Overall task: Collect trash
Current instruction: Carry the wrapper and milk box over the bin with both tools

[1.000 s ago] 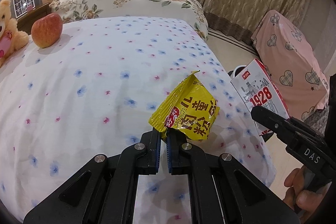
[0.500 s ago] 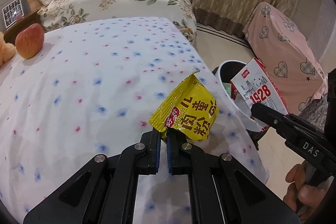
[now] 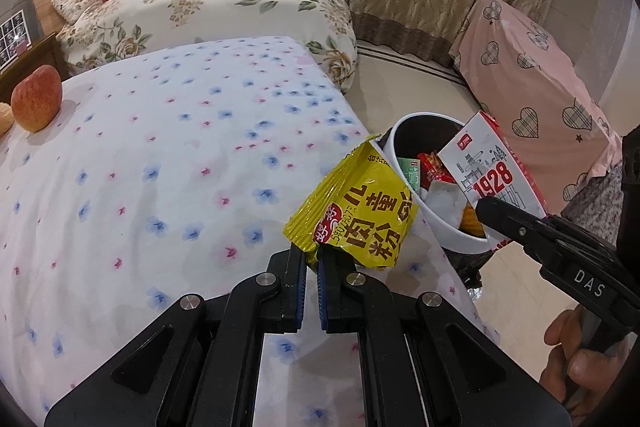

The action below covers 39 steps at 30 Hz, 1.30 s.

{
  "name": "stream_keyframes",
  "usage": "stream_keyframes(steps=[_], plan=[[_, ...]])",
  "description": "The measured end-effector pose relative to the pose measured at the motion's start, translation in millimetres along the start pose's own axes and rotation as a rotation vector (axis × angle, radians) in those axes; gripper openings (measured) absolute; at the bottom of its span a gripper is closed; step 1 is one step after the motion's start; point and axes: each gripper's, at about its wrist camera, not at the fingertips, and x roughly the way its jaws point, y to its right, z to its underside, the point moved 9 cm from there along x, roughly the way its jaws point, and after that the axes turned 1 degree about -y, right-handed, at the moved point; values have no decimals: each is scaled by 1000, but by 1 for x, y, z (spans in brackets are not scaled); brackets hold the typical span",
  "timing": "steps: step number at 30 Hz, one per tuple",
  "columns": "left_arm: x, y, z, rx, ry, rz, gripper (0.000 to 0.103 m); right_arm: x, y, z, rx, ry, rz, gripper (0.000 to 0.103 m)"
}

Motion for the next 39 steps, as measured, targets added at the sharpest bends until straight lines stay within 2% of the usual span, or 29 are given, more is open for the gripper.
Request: stream_keyframes(steps=[17,39], plan=[[14,37,-15,46,-14,60,4,-11,36,-3,49,9,57,32],[36,79,-22,104,-40,85,4,-12,71,-6,73,0,101,32]])
